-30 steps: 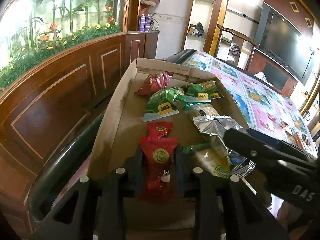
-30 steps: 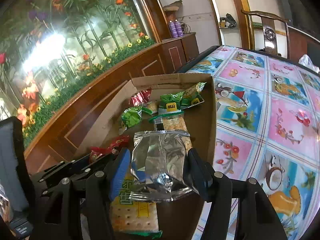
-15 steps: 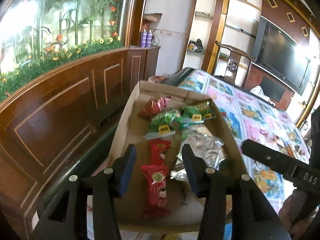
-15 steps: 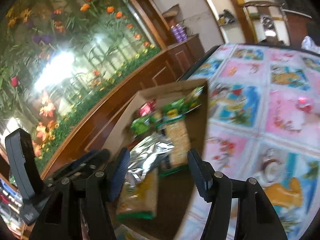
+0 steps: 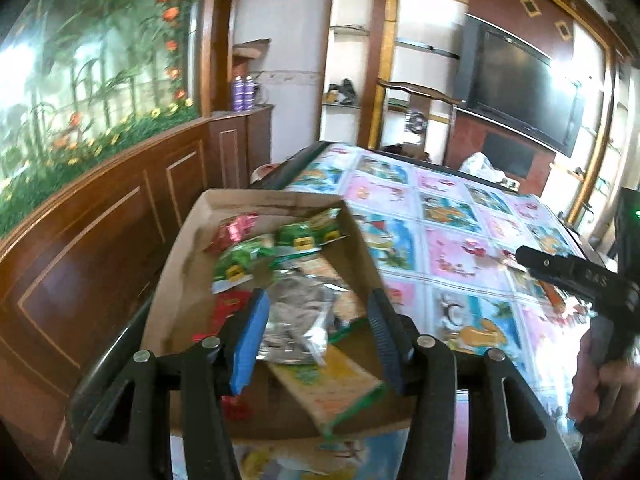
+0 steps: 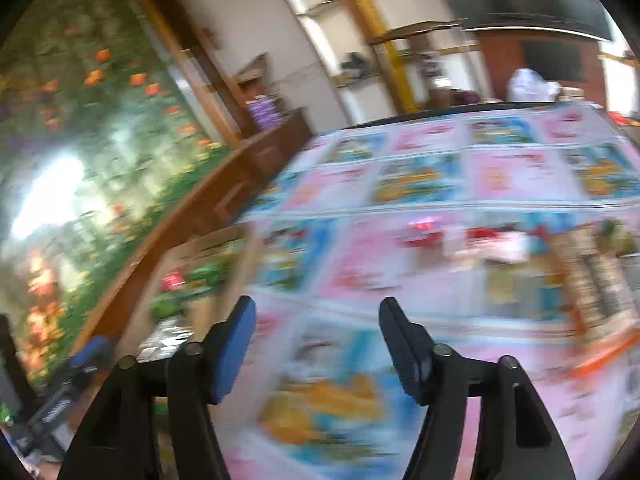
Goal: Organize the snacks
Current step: 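Move both grippers back to the pile and grasp the WEIDAN cracker pack with the right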
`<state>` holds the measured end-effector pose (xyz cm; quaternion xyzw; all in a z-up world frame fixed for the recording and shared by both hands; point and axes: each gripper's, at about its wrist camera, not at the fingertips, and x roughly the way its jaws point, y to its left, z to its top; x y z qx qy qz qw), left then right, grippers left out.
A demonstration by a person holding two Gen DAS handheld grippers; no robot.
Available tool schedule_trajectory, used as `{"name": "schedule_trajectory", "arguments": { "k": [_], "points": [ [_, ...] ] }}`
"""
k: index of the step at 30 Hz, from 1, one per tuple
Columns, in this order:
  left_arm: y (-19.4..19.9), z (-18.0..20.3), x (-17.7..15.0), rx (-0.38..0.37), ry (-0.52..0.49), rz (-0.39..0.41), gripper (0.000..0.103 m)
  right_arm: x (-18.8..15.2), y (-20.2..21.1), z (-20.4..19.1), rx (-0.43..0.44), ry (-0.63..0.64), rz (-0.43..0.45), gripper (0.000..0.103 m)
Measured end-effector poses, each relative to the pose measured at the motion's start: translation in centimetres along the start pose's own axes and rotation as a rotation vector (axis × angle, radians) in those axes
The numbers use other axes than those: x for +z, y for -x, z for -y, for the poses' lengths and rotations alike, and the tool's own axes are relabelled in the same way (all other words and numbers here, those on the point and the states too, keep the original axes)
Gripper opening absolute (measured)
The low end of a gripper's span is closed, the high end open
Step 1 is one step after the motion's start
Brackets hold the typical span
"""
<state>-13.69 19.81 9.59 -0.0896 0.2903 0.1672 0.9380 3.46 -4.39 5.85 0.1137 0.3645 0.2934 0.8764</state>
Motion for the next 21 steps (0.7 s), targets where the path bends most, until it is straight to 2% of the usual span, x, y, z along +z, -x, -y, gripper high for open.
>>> {"name": "schedule_trajectory", "arguments": {
  "k": [5,8,10,12,15,18,21],
  "points": [
    [-0.1,3.0,-0.1,-0.049,-0.056,-0.012,0.053,2.0,1.9,7.4,-0.174,-0.087,0.027,0.071],
    [-0.4,4.8,-0.1,-0.079,-0.091,-0.022,0.054,2.9,2.0,10.8,-0.26,-0.107,0.006,0.071],
    [-0.8,6.1,-0.2,-0.106,-0.116,-0.038,0.055,3.1,1.5,11.8,-0.301,-0.107,-0.013,0.071],
    [-1.0,7.2,-0.3,-0.144,-0.138,-0.058,0.055,3.2,0.6,12.2,-0.298,-0.101,-0.049,0.072],
    [-1.4,8.7,-0.3,-0.171,-0.178,-0.077,0.056,3.0,-0.5,12.5,-0.372,-0.043,-0.083,0.072],
    [-1.8,10.1,-0.1,-0.201,-0.203,-0.096,0.062,2.5,-1.9,12.3,-0.386,0.016,-0.123,0.072],
    [-2.3,11.4,0.4,-0.235,-0.222,-0.125,0.063,1.6,-2.7,11.4,-0.439,0.092,-0.148,0.072]
  ]
}}
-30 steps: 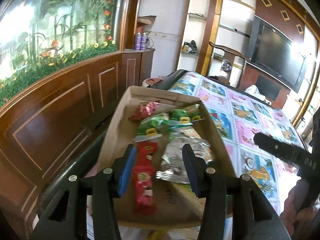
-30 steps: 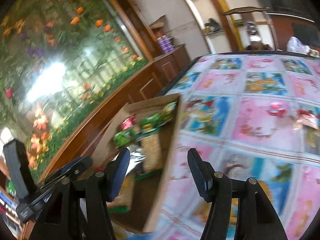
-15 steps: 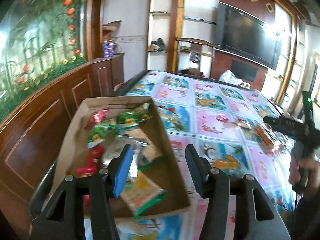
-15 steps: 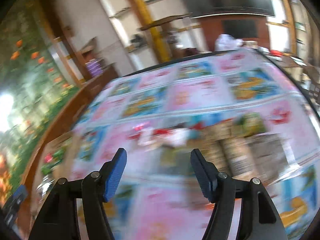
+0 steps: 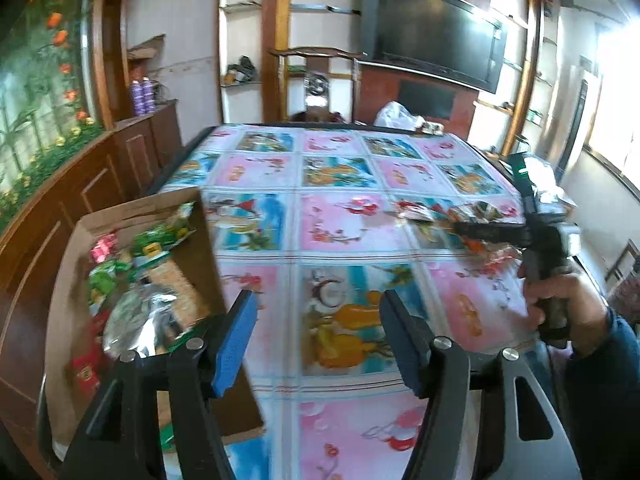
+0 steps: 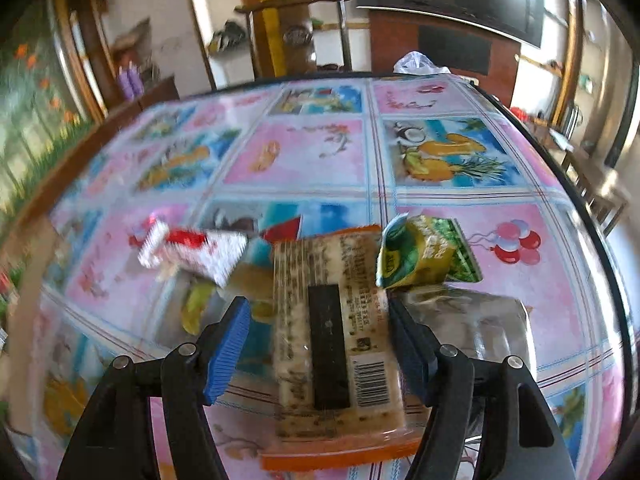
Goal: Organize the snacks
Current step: 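Move both grippers back to the pile and grasp the WEIDAN cracker pack with the right, then grasp a white-and-red candy packet with the left gripper while the right holds the cracker pack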
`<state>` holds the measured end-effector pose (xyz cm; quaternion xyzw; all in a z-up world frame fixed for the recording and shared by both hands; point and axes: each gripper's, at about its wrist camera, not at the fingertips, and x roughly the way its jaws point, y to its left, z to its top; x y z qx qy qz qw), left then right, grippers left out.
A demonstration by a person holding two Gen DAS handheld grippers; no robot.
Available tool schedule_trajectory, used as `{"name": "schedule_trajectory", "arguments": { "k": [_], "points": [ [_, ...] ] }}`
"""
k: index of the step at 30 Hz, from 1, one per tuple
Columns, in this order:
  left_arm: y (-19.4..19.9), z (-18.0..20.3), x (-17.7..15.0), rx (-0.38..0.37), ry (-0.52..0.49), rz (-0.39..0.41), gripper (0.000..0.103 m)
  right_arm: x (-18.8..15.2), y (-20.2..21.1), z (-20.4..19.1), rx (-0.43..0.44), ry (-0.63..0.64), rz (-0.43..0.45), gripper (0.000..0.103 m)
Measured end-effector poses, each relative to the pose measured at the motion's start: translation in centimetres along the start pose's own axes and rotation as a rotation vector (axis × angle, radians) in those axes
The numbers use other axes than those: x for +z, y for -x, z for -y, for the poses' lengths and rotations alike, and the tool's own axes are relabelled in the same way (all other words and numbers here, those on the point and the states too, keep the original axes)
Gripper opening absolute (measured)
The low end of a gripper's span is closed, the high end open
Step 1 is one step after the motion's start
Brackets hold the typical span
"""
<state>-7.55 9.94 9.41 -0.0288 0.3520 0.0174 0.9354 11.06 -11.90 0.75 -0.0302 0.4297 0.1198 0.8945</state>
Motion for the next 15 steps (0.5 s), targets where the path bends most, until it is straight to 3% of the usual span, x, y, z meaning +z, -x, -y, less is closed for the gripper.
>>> {"name": "schedule_trajectory", "arguments": {
  "k": [2,4,7,10,15],
  "points": [
    [-0.5,0.9,1.0,-0.022,-0.017,-0.011,0.063,-0.3,0.1,-0.7,-0.014,0.042,-0.006,0.071],
    [-1.1,1.8,2.3,-0.04,-0.029,-0.025,0.063,-0.4,0.3,-1.0,-0.007,0.058,-0.011,0.057],
    [-2.4,3.2,4.5,-0.07,-0.034,-0.041,0.063,-0.7,0.9,-1.4,0.036,0.059,-0.038,0.057],
    [-4.6,4.9,7.0,-0.101,-0.048,-0.059,0.063,-0.4,2.4,0.2,0.142,-0.065,-0.014,0.057],
    [-12.1,7.1,11.4,-0.158,-0.049,-0.158,0.063,0.1,5.2,3.6,0.203,-0.239,0.09,0.057]
  ]
}}
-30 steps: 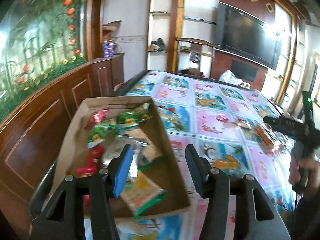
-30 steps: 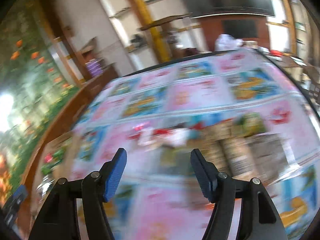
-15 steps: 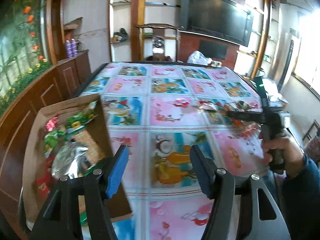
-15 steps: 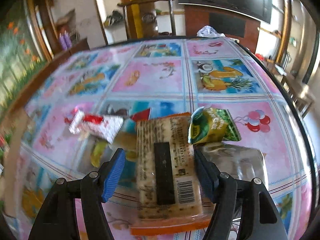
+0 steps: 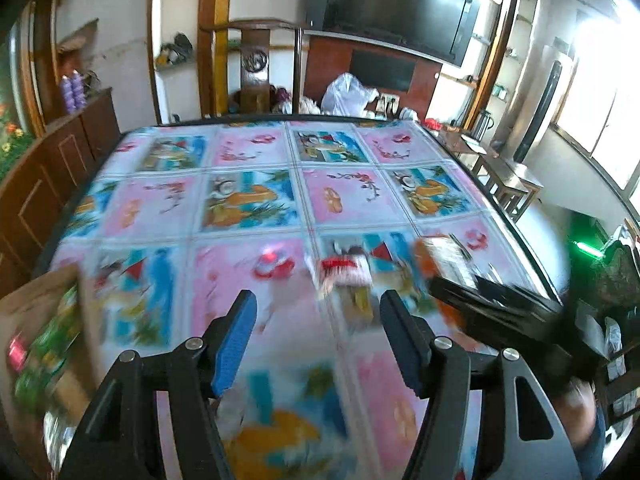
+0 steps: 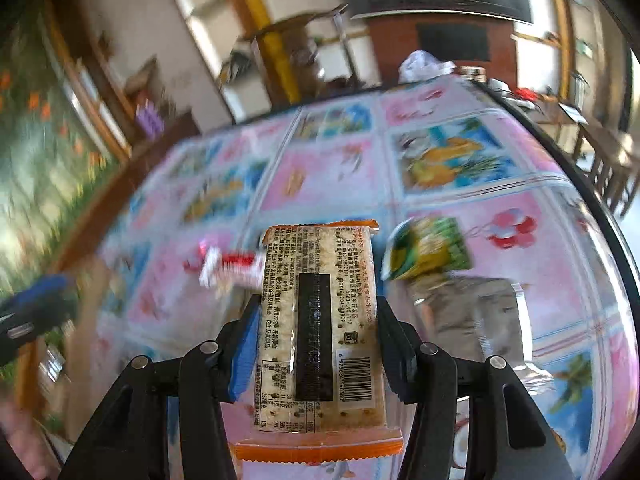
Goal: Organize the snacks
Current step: 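Grasp a white-and-red candy packet with the left gripper while the right holds the cracker pack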
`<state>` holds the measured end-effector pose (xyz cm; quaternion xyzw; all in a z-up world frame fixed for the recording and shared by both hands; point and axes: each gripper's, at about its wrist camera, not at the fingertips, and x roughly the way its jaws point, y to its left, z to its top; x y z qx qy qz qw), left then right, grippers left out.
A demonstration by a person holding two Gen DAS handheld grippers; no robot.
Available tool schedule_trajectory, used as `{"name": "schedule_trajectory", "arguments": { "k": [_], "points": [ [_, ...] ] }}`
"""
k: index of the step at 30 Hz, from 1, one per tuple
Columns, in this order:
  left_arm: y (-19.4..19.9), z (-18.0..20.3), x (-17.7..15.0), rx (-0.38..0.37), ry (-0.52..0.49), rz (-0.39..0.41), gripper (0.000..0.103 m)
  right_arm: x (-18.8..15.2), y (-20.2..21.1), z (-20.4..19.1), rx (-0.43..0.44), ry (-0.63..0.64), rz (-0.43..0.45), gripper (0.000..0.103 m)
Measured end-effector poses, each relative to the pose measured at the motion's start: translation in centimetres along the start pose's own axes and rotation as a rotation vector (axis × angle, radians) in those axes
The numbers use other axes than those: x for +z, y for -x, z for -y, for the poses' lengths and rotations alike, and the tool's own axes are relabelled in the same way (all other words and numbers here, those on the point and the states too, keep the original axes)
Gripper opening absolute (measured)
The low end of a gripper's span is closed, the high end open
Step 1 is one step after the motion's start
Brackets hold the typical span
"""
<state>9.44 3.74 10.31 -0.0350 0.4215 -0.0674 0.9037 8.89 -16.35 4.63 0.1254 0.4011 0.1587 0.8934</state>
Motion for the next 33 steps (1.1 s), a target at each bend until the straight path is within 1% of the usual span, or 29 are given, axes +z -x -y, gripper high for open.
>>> {"name": "schedule_trajectory", "arguments": {
  "k": [1,2,4,6,8,10,12,14,16,18,20,21,23,24,27,28,29,30,32,33],
  "points": [
    [-1.5,0.1,0.7,-0.009,-0.001,-0.025,0.063,0.2,0.4,0.4,0.007,-0.023,0.012,0.057],
    [-3.7,0.3,1.6,-0.028,0.002,-0.061,0.063,0.3,0.7,0.6,0.011,-0.037,0.02,0.057],
    [-7.1,0.5,2.7,-0.05,0.013,-0.116,0.06,0.7,1.2,1.0,0.016,-0.06,0.036,0.057],
    [-9.8,0.6,3.5,-0.074,0.026,-0.149,0.047,0.9,1.5,1.1,0.025,-0.085,0.049,0.057],
    [-11.9,0.6,4.4,-0.082,0.039,-0.154,0.046,1.1,1.9,1.3,0.033,-0.1,0.055,0.057],
    [-13.8,0.4,4.8,-0.115,0.059,-0.181,0.046,1.2,1.8,1.6,0.039,-0.115,0.055,0.057],
    [-14.6,0.3,4.7,-0.113,0.074,-0.197,0.045,1.2,1.7,1.5,0.037,-0.118,0.048,0.057],
    [-14.9,0.4,4.3,-0.134,0.077,-0.227,0.043,1.2,1.7,1.5,0.049,-0.126,0.044,0.057],
    [-14.3,0.5,3.4,-0.135,0.072,-0.247,0.043,1.3,1.8,1.3,0.055,-0.124,0.048,0.057],
    [-13.6,0.8,2.6,-0.154,0.066,-0.267,0.043,1.3,2.0,1.2,0.049,-0.12,0.059,0.057],
    [-12.8,1.4,1.7,-0.164,0.042,-0.285,0.043,1.3,2.1,1.2,0.046,-0.116,0.063,0.057],
    [-12.4,1.9,1.4,-0.159,0.02,-0.284,0.043,1.3,2.2,1.2,0.048,-0.12,0.065,0.057],
    [-12.1,2.6,1.2,-0.095,-0.028,-0.271,0.043,1.3,2.3,1.2,0.052,-0.118,0.069,0.057],
    [-12.2,2.8,1.4,-0.07,-0.032,-0.264,0.043,1.3,2.3,1.2,0.049,-0.117,0.072,0.057],
    [-13.2,2.8,1.8,-0.047,0.005,-0.268,0.043,1.3,2.4,1.1,0.033,-0.104,0.084,0.057],
    [-13.2,3.1,1.6,-0.024,-0.011,-0.254,0.043,1.3,2.4,1.2,0.025,-0.105,0.085,0.057],
    [-13.2,3.5,1.5,-0.005,-0.036,-0.249,0.041,1.3,2.3,1.3,0.027,-0.11,0.08,0.057],
    [-13.1,4.1,1.1,0.026,-0.071,-0.236,0.031,1.4,2.2,1.3,0.038,-0.114,0.073,0.057],
    [-12.7,4.4,0.5,0.068,-0.098,-0.214,0.025,1.3,2.2,1.2,0.051,-0.116,0.067,0.057],
    [-12.5,4.3,0.2,0.074,-0.094,-0.206,0.024,1.3,2.1,1.1,0.05,-0.11,0.065,0.057]
  ]
}}
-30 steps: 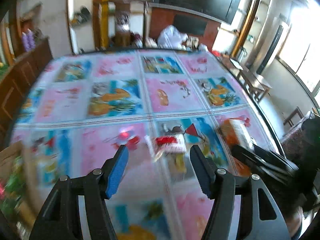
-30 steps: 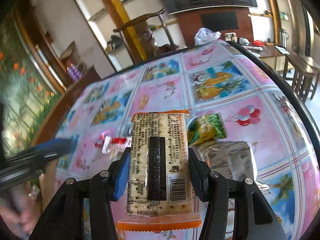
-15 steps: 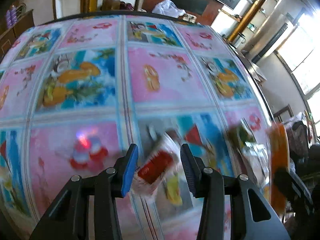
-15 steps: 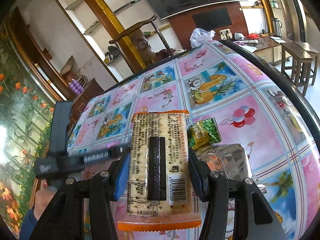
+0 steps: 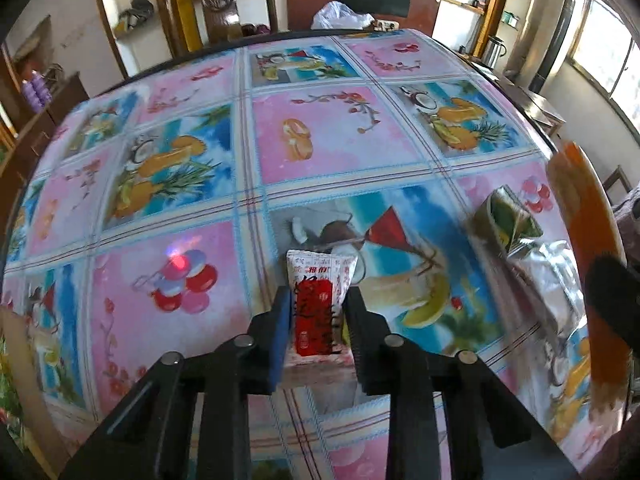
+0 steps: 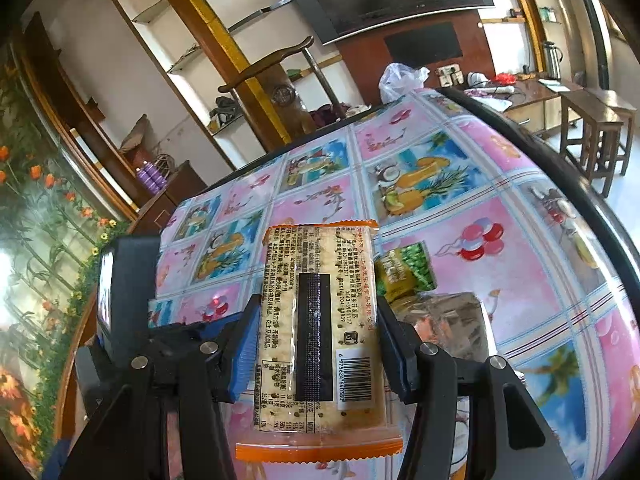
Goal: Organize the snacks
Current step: 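Grasp a white-and-red candy packet with the left gripper while the right holds the cracker pack, then carry the candy packet and cracker pack over the cardboard box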
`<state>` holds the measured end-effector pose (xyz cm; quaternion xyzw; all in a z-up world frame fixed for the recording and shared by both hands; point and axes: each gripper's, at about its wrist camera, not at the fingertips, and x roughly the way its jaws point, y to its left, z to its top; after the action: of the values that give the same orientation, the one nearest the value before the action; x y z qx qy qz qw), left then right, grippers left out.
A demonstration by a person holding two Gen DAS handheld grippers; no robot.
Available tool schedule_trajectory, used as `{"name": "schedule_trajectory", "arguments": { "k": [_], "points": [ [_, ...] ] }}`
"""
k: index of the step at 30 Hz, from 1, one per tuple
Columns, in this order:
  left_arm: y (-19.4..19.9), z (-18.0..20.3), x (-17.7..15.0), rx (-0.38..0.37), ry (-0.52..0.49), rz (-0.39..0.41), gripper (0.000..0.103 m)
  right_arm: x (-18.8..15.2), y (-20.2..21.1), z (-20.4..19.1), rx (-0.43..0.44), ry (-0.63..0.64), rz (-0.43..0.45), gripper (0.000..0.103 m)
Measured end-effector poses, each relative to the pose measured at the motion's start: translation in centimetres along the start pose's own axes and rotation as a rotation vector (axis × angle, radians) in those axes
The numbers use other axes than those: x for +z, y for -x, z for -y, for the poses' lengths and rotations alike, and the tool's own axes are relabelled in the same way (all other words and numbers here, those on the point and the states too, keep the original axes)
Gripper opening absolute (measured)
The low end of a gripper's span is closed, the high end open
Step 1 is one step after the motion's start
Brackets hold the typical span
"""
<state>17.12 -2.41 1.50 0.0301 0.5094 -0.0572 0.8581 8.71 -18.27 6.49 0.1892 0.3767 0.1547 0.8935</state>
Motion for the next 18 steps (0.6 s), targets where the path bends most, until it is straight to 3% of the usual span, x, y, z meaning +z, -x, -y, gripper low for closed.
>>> {"name": "schedule_trajectory", "arguments": {
  "k": [7,11,18],
  "points": [
    [3.4,-0.8,-6.2,-0.027,0.03,0.036,0.022,-0.8,-0.7,-1.1,0.007,0.044,-0.028,0.057],
    [5.2,-2.3,-9.4,-0.014,0.075,0.107,0.022,-1.8,-1.5,-3.0,0.026,0.105,-0.06,0.057],
    [7.8,-4.2,-9.9,-0.011,0.144,0.282,0.022,-4.0,-2.9,-6.0,-0.004,0.235,-0.083,0.057]
  ]
}}
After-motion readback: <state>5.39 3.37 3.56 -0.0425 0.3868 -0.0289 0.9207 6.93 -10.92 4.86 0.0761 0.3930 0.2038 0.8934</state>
